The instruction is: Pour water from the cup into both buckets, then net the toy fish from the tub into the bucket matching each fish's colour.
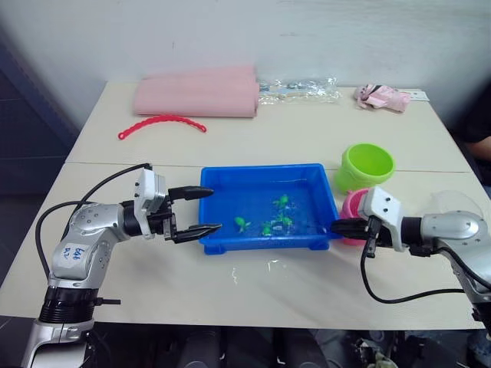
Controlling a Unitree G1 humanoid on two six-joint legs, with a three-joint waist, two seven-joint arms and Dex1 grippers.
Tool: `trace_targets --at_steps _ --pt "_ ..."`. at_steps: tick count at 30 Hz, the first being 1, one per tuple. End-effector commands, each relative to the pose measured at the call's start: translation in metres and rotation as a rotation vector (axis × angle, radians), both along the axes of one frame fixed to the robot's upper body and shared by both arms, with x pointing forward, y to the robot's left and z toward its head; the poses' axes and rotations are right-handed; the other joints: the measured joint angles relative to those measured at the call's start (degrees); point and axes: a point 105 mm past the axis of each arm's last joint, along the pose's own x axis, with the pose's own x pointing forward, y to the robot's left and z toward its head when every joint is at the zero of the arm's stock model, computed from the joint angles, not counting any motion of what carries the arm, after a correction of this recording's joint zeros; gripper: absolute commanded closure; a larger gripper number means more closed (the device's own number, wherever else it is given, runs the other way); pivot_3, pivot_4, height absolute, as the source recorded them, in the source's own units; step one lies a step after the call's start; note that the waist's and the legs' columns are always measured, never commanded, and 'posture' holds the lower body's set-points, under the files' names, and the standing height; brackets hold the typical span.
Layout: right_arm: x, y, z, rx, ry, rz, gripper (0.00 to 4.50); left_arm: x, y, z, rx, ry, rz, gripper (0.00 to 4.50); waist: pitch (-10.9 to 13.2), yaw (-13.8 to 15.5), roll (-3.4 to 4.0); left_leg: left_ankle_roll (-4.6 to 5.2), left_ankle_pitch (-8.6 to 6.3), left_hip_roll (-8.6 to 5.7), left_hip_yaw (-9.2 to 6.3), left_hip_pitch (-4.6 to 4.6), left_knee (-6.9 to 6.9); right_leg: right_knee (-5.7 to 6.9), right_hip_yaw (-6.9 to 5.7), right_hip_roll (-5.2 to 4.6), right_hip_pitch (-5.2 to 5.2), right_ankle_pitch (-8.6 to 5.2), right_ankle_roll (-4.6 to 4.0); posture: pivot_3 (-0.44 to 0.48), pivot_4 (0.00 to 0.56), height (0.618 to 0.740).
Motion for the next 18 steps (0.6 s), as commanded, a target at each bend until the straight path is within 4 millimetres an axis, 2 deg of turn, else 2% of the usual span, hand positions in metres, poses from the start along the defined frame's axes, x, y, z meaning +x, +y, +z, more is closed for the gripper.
trace_targets --at_steps 1,5,9,16,18 --pt "-0.005 -0.003 0.024 0.070 -0.079 0.002 4.50 -0.001 -0.005 0.010 -0.008 -0.039 -0.027 0.14 0.00 0.00 0.00 0.00 0.00 0.00 0.00 0.01 0.00 0.00 0.00 0.00 0.00 0.00 0.00 0.000 0.150 0.740" --pt "-0.017 -0.004 0.036 0.187 -0.122 0.028 4.50 0.001 -0.009 0.010 -0.012 -0.039 -0.044 0.14 0.00 0.06 0.00 0.00 0.00 0.00 0.00 0.01 -0.02 0.00 0.00 0.01 0.00 0.00 0.00 0.000 0.150 0.740" --pt "-0.034 -0.011 0.035 0.210 -0.160 0.044 4.50 0.005 -0.014 0.012 -0.018 -0.043 -0.056 0.14 0.00 0.41 0.00 0.00 0.00 -0.01 0.01 0.01 -0.07 -0.01 0.00 0.03 0.00 0.00 0.00 0.000 0.150 0.740" --pt "-0.045 -0.012 0.049 0.302 -0.241 0.004 4.50 0.012 -0.026 0.028 -0.108 -0.029 -0.075 0.14 0.00 0.74 0.00 0.00 0.01 -0.01 0.03 0.03 -0.01 0.04 0.06 0.04 -0.01 0.02 0.03 0.000 0.150 0.740" --pt "-0.047 -0.013 0.058 0.345 -0.266 -0.027 4.50 0.015 -0.026 0.027 -0.115 -0.012 -0.070 0.14 0.00 0.83 0.00 0.00 0.01 -0.02 0.02 0.04 -0.06 0.03 0.06 0.04 -0.01 0.02 0.03 0.000 0.150 0.740"
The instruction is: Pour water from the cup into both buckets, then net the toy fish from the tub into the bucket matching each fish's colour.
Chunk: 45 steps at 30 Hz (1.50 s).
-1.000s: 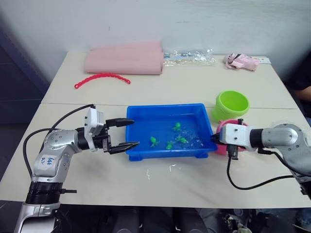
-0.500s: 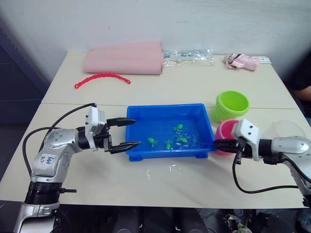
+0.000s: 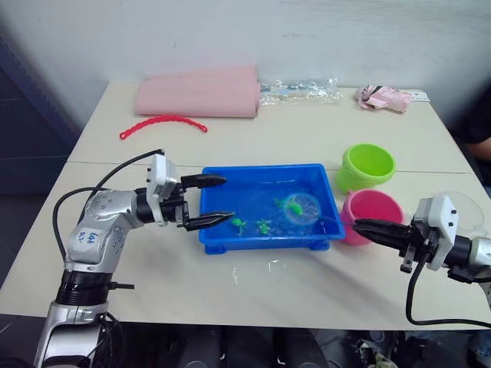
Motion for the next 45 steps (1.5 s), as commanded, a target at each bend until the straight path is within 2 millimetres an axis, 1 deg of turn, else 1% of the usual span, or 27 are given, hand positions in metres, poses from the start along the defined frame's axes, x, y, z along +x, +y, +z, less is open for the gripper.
trace_targets --at_steps 1,4,8,10,14,18,20,24,27,30,31,33,36,40,43,45 --pt "-0.007 -0.002 0.023 0.051 -0.075 -0.034 4.50 0.002 -0.001 0.007 -0.044 0.015 -0.004 0.14 0.00 0.11 0.00 0.00 0.00 0.01 0.00 0.00 0.00 -0.02 0.00 0.01 0.00 0.00 0.00 0.000 0.150 0.740" --pt "-0.007 -0.009 0.028 0.047 -0.088 -0.079 4.50 0.004 -0.003 0.009 -0.068 0.025 -0.006 0.14 0.00 0.27 0.00 0.00 0.00 0.00 0.01 -0.01 0.00 -0.03 0.00 0.02 0.00 0.00 0.00 0.000 0.150 0.740" --pt "0.007 -0.039 0.048 0.057 -0.183 -0.253 4.50 0.012 -0.009 0.014 -0.085 -0.012 0.021 0.14 0.00 0.43 0.00 0.00 0.00 -0.01 0.02 -0.02 0.04 -0.02 0.02 0.01 0.00 0.00 0.01 0.000 0.150 0.740" --pt "0.015 -0.054 0.053 0.047 -0.217 -0.331 4.50 0.014 -0.012 0.016 -0.098 -0.019 0.022 0.14 0.00 0.44 -0.01 0.01 0.00 -0.03 0.02 -0.01 0.06 -0.01 0.03 0.00 0.01 0.01 0.01 0.000 0.150 0.740" --pt "0.033 -0.082 0.058 -0.029 -0.265 -0.462 4.50 0.019 -0.021 0.022 -0.127 -0.025 0.019 0.14 0.00 0.42 -0.01 0.01 0.01 -0.05 0.05 -0.02 0.01 -0.04 0.03 0.01 -0.01 0.01 0.01 0.000 0.150 0.740" --pt "0.049 -0.099 0.058 -0.117 -0.303 -0.537 4.50 0.027 -0.029 0.029 -0.130 -0.024 0.039 0.14 0.00 0.40 0.00 0.03 0.03 -0.05 0.10 -0.03 0.04 -0.01 0.04 0.02 -0.05 0.01 0.02 0.000 0.150 0.740" --pt "0.060 -0.109 0.054 -0.212 -0.333 -0.580 4.50 0.033 -0.034 0.037 -0.134 -0.023 0.055 0.14 0.00 0.35 -0.01 0.04 0.04 -0.05 0.13 -0.03 0.06 0.00 0.05 0.02 -0.05 0.01 0.02 0.000 0.150 0.740" --pt "0.072 -0.113 0.048 -0.365 -0.402 -0.588 4.50 0.036 -0.040 0.044 -0.090 -0.047 0.060 0.14 0.00 0.30 0.00 0.02 0.05 -0.05 0.13 -0.03 0.03 -0.01 0.06 0.04 -0.07 0.01 0.02 0.000 0.150 0.740" --pt "0.076 -0.113 0.045 -0.510 -0.469 -0.565 4.50 0.036 -0.041 0.046 -0.077 -0.059 0.057 0.14 0.00 0.26 0.02 0.01 0.06 -0.05 0.21 -0.04 -0.05 -0.01 0.10 0.03 -0.15 0.01 0.02 0.000 0.150 0.740" --pt "0.076 -0.114 0.047 -0.667 -0.577 -0.540 4.50 0.035 -0.040 0.044 -0.073 -0.055 0.059 0.14 0.00 0.25 0.02 -0.01 0.07 -0.04 0.25 -0.06 -0.07 -0.01 0.12 0.03 -0.19 0.01 0.02 0.000 0.150 0.740" --pt "0.075 -0.117 0.052 -0.740 -0.642 -0.546 4.50 0.034 -0.039 0.043 -0.071 -0.053 0.059 0.14 0.01 0.25 0.02 -0.01 0.07 -0.04 0.25 -0.06 -0.06 -0.02 0.13 0.03 -0.19 0.01 0.02 0.000 0.150 0.740" --pt "0.073 -0.113 0.055 -0.894 -0.744 -0.469 4.50 0.033 -0.039 0.040 -0.068 -0.049 0.059 0.14 0.00 0.20 0.02 -0.02 0.08 -0.04 0.26 -0.06 -0.04 -0.01 0.15 0.02 -0.20 0.01 0.02 0.000 0.150 0.740" --pt "0.070 -0.113 0.058 -0.985 -0.839 -0.425 4.50 0.030 -0.040 0.040 -0.079 -0.041 0.051 0.14 0.01 0.01 0.02 -0.03 0.08 -0.03 0.28 -0.05 -0.04 -0.01 0.19 0.02 -0.21 0.01 0.02 0.000 0.150 0.740" --pt "0.071 -0.114 0.066 -1.127 -0.943 -0.389 4.50 0.028 -0.042 0.047 -0.121 -0.027 0.041 0.14 0.01 -0.19 0.02 -0.05 0.10 -0.01 0.28 -0.05 -0.02 0.00 0.20 0.03 -0.21 0.01 0.02 0.000 0.150 0.740" --pt "0.073 -0.115 0.066 -1.180 -0.973 -0.373 4.50 0.028 -0.041 0.047 -0.119 -0.026 0.041 0.14 0.01 -0.50 0.02 -0.08 0.11 -0.01 0.27 -0.05 -0.04 0.01 0.23 0.05 -0.21 0.00 0.02 0.000 0.150 0.740" --pt "0.075 -0.117 0.062 -1.203 -0.952 -0.359 4.50 0.028 -0.040 0.045 -0.113 -0.028 0.042 0.14 0.01 -0.78 0.02 -0.09 0.12 -0.01 0.27 -0.05 -0.05 0.00 0.23 0.05 -0.21 0.00 0.02 0.000 0.150 0.740"
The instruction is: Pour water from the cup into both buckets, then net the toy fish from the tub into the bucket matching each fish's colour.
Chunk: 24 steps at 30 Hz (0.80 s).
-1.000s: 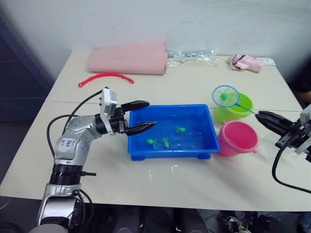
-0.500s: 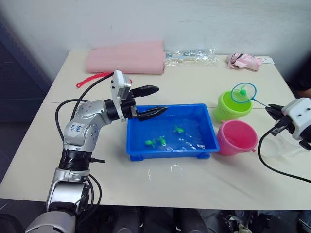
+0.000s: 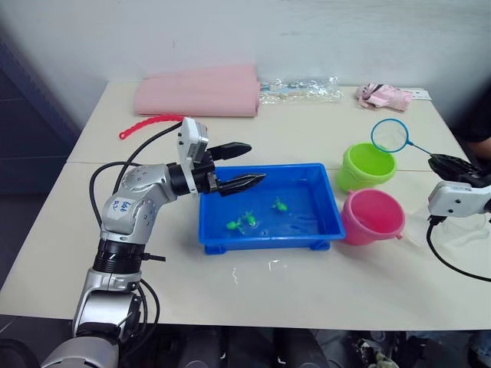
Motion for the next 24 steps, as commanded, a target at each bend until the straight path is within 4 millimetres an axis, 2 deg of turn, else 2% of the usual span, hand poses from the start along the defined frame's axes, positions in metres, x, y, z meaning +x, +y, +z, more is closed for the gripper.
trace_targets --at_steps 1,5,7,9,11,13,15,19,24 --pt "0.000 -0.006 0.011 -0.034 -0.034 -0.014 4.50 -0.007 0.002 0.015 -0.019 -0.068 -0.017 0.14 0.00 -0.29 0.00 0.00 0.00 0.00 0.00 0.00 -0.01 0.00 0.00 0.00 0.00 0.00 0.00 0.000 0.150 0.740" --pt "0.000 -0.002 0.022 0.146 -0.071 0.016 4.50 -0.010 0.008 0.010 0.006 -0.074 -0.014 0.14 0.00 -0.49 0.00 0.00 0.00 0.00 0.01 0.00 -0.03 -0.02 0.00 0.01 0.00 0.00 0.00 0.000 0.150 0.740" --pt "-0.001 0.012 0.022 0.322 -0.013 0.087 4.50 -0.014 0.017 0.006 0.019 -0.082 -0.019 0.14 0.00 -0.75 0.00 0.00 0.00 0.02 0.01 0.01 -0.04 -0.03 0.01 0.03 0.00 0.00 0.00 0.000 0.150 0.740" --pt "-0.006 0.040 0.024 0.580 0.108 0.228 4.50 -0.022 0.032 0.000 0.030 -0.092 -0.027 0.14 0.00 -1.11 0.00 -0.01 0.00 0.08 0.01 0.03 -0.05 -0.03 0.00 0.09 0.03 0.00 0.00 0.000 0.150 0.740" --pt "-0.014 0.065 0.025 0.762 0.253 0.350 4.50 -0.026 0.046 -0.008 0.053 -0.095 -0.015 0.14 0.01 -1.36 0.02 -0.01 0.00 0.14 -0.03 0.05 -0.09 -0.01 0.00 0.14 0.03 0.00 -0.01 0.000 0.150 0.740" --pt "-0.020 0.090 0.022 0.747 0.380 0.418 4.50 -0.028 0.060 -0.016 0.080 -0.095 0.015 0.14 0.03 -1.33 0.05 0.00 0.00 0.14 -0.06 0.03 -0.08 0.01 -0.02 0.12 0.03 0.00 -0.01 0.000 0.150 0.740" --pt "-0.022 0.106 0.009 0.666 0.506 0.403 4.50 -0.028 0.072 -0.021 0.094 -0.089 0.056 0.14 0.03 -1.14 0.05 0.02 -0.02 0.12 -0.07 0.02 -0.02 0.01 -0.04 0.06 0.03 0.00 -0.01 0.000 0.150 0.740" --pt "-0.012 0.111 -0.018 0.493 0.615 0.303 4.50 -0.030 0.083 -0.026 0.114 -0.078 0.099 0.14 0.01 -0.45 0.00 0.13 -0.09 0.10 -0.08 0.01 0.14 0.03 -0.07 -0.07 0.05 0.02 -0.04 0.000 0.150 0.740" --pt "0.003 0.117 -0.034 0.408 0.622 0.267 4.50 -0.036 0.083 -0.028 0.120 -0.065 0.089 0.14 0.01 0.16 0.01 0.17 -0.12 -0.01 -0.09 -0.05 0.12 -0.02 -0.11 -0.19 0.03 0.03 -0.04 0.000 0.150 0.740"
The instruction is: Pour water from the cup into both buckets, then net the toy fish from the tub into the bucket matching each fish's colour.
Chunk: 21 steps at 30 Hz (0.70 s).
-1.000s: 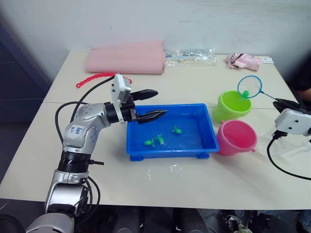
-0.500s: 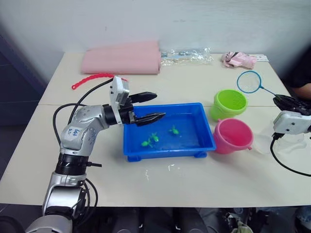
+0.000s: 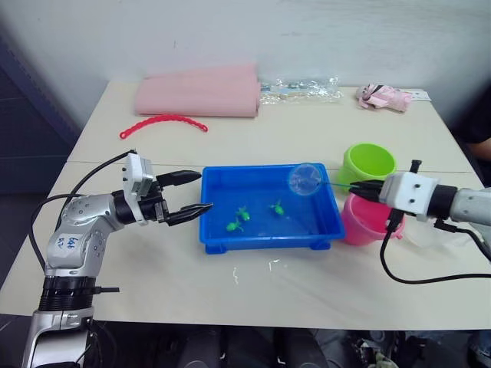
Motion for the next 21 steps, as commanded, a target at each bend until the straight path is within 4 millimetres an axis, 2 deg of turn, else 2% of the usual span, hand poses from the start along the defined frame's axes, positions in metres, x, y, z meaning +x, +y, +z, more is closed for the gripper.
trace_targets --at_steps 1,6,11,16,21 --pt "0.016 0.006 -0.009 -0.103 -0.030 -0.008 4.50 -0.011 -0.001 0.010 0.018 -0.046 -0.027 0.14 0.00 -0.07 0.00 0.00 0.00 0.00 0.00 -0.04 -0.02 -0.02 -0.01 0.00 -0.04 0.00 0.00 0.000 0.150 0.740" --pt "0.020 0.016 -0.026 -0.131 0.016 0.052 4.50 -0.014 -0.001 0.010 0.032 -0.041 -0.027 0.14 0.00 -0.59 0.00 -0.09 0.03 0.06 0.07 -0.03 -0.10 -0.01 0.01 0.13 -0.11 0.00 0.00 0.000 0.150 0.740" --pt "0.013 0.032 -0.044 -0.079 0.137 0.118 4.50 -0.016 -0.002 0.010 0.032 -0.038 -0.023 0.14 0.00 -0.56 0.00 -0.09 0.03 0.06 0.09 -0.02 -0.06 0.03 0.02 0.13 -0.11 0.00 0.00 0.000 0.150 0.740" --pt "0.009 0.051 -0.038 0.180 0.255 0.080 4.50 -0.016 -0.003 0.009 0.031 -0.033 -0.021 0.14 0.00 -0.48 0.00 -0.09 0.03 0.08 0.05 -0.03 -0.05 0.03 0.01 0.13 -0.08 0.00 0.00 0.000 0.150 0.740" --pt "0.006 0.054 -0.031 0.363 0.389 -0.001 4.50 -0.016 -0.005 0.009 0.030 -0.031 -0.022 0.14 0.00 -0.44 0.00 -0.08 0.03 0.07 0.04 -0.02 -0.04 0.06 0.01 0.12 -0.09 0.00 0.00 0.000 0.150 0.740"
